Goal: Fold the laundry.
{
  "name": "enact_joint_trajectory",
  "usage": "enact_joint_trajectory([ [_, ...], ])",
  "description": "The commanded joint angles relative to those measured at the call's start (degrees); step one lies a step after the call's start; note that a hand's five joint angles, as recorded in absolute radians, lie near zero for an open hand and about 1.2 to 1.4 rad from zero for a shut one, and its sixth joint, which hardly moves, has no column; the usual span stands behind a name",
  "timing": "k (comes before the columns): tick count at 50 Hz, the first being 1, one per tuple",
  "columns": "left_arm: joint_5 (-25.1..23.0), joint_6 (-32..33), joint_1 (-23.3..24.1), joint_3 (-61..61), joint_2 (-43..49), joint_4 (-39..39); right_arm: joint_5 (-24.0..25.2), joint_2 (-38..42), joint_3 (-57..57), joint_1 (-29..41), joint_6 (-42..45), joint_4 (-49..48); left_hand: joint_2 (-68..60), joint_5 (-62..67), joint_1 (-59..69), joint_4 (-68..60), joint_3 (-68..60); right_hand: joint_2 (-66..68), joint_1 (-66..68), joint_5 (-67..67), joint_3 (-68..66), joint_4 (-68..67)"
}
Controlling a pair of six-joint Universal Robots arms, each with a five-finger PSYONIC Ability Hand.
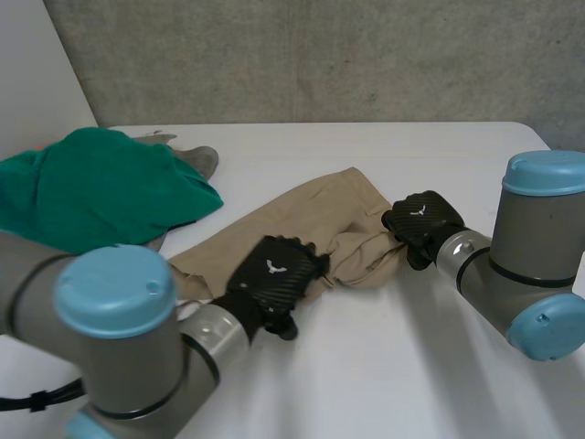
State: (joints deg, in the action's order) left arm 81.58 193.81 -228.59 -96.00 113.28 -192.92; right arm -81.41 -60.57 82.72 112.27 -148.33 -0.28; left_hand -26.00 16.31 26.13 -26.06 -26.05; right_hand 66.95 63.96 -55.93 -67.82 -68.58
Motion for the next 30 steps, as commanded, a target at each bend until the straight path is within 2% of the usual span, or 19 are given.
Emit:
enact_joint_trajectory([
  [1, 0.51, 2.09, 1.92, 10.03, 10.72, 3.51, 0.03, -0.16, 0.08, 0.22, 0.06, 0.10, -7.93, 7.62, 7.79, -7.86, -7.87, 13.05, 16.04, -14.07, -12.18, -11.42],
  [6, 5.24, 5.43, 0.25, 19.16, 17.04, 7.81, 0.20, -0.51, 0.43, 0.57, -0.03, 0.54, -10.45, 10.15, 10.32, -10.39, -10.40, 13.05, 16.04, -14.07, -12.18, -11.42],
  [12, 10.96, 6.32, -1.25, 24.98, 20.48, 9.76, 0.82, -1.30, 0.87, 0.31, 0.14, 0.10, -12.47, 12.16, 12.34, -12.40, -12.41, 13.05, 16.04, -14.07, -12.18, -11.42],
  [16, 11.15, 6.49, -1.60, 27.35, 22.68, 10.11, 1.08, -1.13, 0.87, 0.05, 0.23, 0.10, -12.64, 12.33, 12.51, -12.58, -12.59, 13.05, 16.04, -14.07, -12.18, -11.42],
  [22, 8.86, 8.59, -1.60, 28.49, 25.23, 9.93, 1.08, -0.86, 0.69, -0.13, 0.23, 0.10, -14.31, 14.00, 14.18, -14.25, -14.26, 13.05, 16.04, -14.07, -12.18, -11.42],
  [28, 8.68, 14.13, -1.78, 29.37, 26.37, 7.83, 1.08, -0.34, 0.60, -0.21, 0.23, 0.19, -30.44, 30.13, 30.30, -30.37, -30.38, 13.05, 16.04, -14.07, -12.18, -11.42],
  [30, 9.12, 16.86, -1.95, 29.81, 26.29, 5.11, 1.08, -0.34, 0.52, -0.21, 0.23, 0.54, -47.39, 47.08, 47.26, -47.33, -47.33, 13.05, 16.04, -14.07, -12.18, -11.42],
])
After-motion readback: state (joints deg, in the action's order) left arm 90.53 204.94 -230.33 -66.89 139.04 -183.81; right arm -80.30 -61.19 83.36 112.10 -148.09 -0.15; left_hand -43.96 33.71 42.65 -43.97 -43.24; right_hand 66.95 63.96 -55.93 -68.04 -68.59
